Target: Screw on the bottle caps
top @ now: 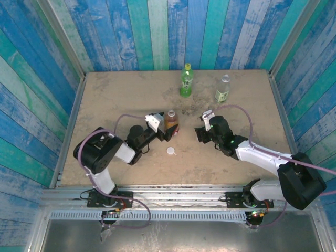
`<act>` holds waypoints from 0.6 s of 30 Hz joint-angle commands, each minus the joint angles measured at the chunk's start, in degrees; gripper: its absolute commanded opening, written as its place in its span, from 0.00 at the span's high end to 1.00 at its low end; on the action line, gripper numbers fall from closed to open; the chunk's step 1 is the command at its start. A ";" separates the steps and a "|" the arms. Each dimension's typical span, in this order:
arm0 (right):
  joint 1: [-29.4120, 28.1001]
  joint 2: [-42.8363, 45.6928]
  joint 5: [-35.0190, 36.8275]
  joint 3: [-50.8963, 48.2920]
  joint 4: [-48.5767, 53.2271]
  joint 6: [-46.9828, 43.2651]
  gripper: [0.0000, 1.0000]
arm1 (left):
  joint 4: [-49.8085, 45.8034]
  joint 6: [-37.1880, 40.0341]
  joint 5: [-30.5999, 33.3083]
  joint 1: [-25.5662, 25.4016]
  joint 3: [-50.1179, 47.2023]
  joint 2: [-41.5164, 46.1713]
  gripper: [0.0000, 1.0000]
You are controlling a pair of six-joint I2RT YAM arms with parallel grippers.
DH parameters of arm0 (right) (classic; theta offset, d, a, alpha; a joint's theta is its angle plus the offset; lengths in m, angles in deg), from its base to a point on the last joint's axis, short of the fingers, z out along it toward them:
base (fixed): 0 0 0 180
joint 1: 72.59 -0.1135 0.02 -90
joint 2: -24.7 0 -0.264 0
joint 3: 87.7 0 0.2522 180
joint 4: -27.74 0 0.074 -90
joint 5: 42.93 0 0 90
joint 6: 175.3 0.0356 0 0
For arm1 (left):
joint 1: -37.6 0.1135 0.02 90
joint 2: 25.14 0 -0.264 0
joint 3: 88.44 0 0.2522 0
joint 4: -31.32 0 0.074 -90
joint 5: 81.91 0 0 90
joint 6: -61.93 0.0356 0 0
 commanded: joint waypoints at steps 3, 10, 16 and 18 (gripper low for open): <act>0.02 0.30 -0.41 1.04 1.60 -0.59 0.22 | 5.68 -0.30 -1.31 -0.08 2.15 -4.68 0.01; 0.05 0.01 -0.53 1.22 1.54 -0.91 0.22 | 5.42 -0.02 -1.19 -0.06 3.51 -7.27 0.06; 0.05 0.29 -0.41 1.08 1.63 -1.21 0.22 | 7.13 -1.26 -1.32 -0.05 4.47 -9.62 0.11; 0.02 0.48 -0.31 1.04 1.70 -1.41 0.22 | 7.17 -1.43 -1.08 -0.12 4.72 -9.97 0.13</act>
